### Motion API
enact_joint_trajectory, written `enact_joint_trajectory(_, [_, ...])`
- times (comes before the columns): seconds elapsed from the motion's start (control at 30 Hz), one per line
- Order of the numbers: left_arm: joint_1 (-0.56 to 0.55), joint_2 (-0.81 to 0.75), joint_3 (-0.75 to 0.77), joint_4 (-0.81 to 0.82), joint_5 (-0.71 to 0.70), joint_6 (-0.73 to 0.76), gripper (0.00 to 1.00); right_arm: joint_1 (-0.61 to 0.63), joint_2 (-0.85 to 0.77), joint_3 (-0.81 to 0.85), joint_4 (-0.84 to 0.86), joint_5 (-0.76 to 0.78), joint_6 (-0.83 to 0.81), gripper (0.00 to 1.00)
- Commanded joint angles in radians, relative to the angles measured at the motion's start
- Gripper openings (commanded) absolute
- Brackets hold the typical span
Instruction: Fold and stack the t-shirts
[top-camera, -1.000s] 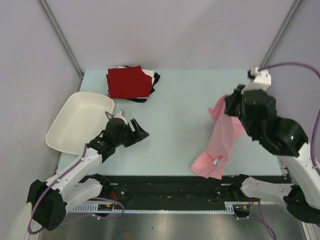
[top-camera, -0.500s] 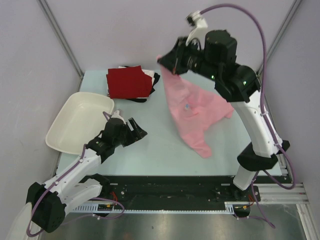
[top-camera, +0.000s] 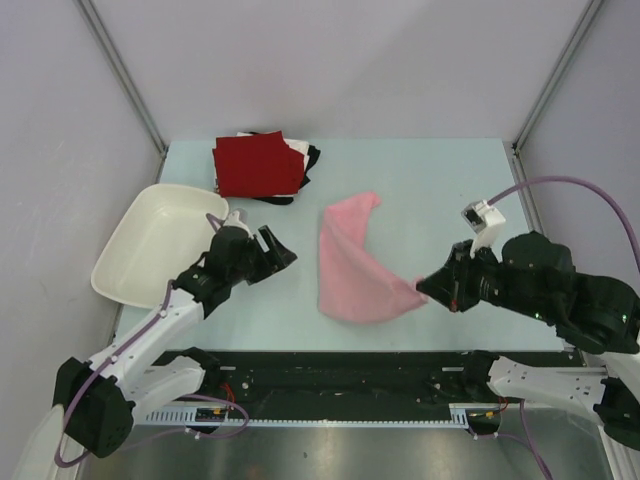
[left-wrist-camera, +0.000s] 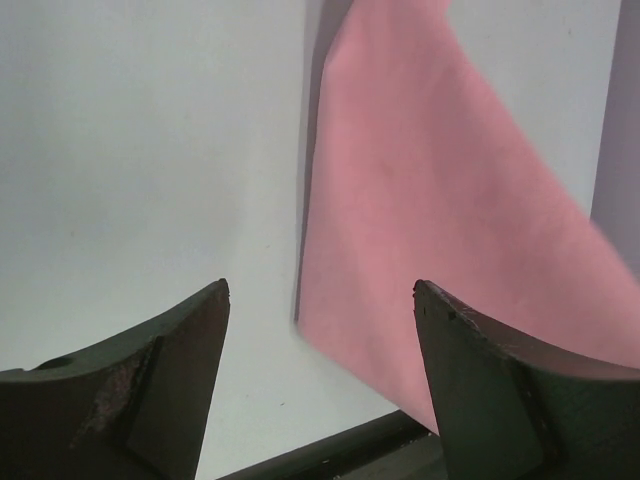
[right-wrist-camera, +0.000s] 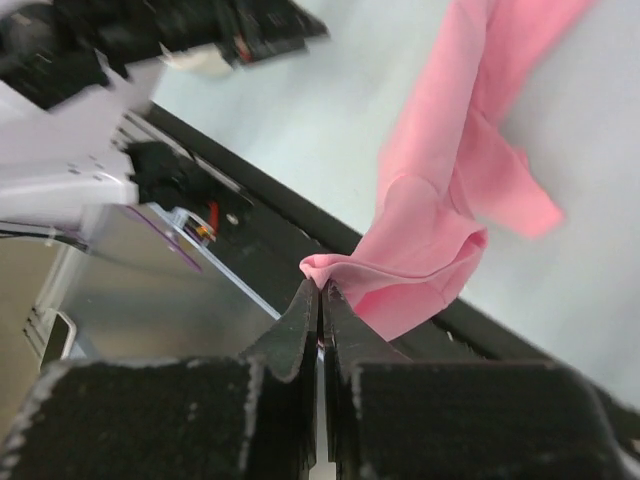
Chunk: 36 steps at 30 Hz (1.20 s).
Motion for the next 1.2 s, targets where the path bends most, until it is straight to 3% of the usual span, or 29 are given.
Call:
enact_joint_trajectory(0.0, [-0.008, 0.071, 0.103, 0.084, 0.023, 0.020, 0.80, 0.022, -0.079, -0.154, -0.130, 0.078, 0.136, 0.00])
enact_joint_trajectory(0.13, [-0.024, 0.289, 0.267, 0.105, 0.103, 0.086, 0.79, 0.060, -0.139, -0.199, -0.152, 0.058, 0.157, 0.00])
enact_joint_trajectory(0.33, [-0.081, 0.598, 0.706, -0.020, 0.124, 0.194, 0.79, 0.125, -0.190, -0.404, -0.189, 0.057, 0.214, 0.00])
enact_joint_trajectory(0.47, [-0.111, 0.920, 1.052, -0.148, 0.177, 0.233, 0.79, 0.151, -0.183, -0.465, -0.113, 0.041, 0.200, 0.00])
enact_joint_trajectory(0.67, [-0.166, 1.304, 1.543, -0.438, 0.086, 0.296, 0.78, 0.201, -0.142, -0.469, -0.037, 0.081, 0.182, 0.00])
enact_joint_trajectory(0.73, [-0.168, 1.400, 1.622, -0.483, 0.057, 0.301, 0.78, 0.205, -0.141, -0.469, -0.026, 0.092, 0.179, 0.00])
enact_joint_trajectory(1.17, [-0.177, 1.549, 1.575, -0.488, 0.036, 0.340, 0.77, 0.209, -0.161, -0.475, -0.009, 0.107, 0.170, 0.00])
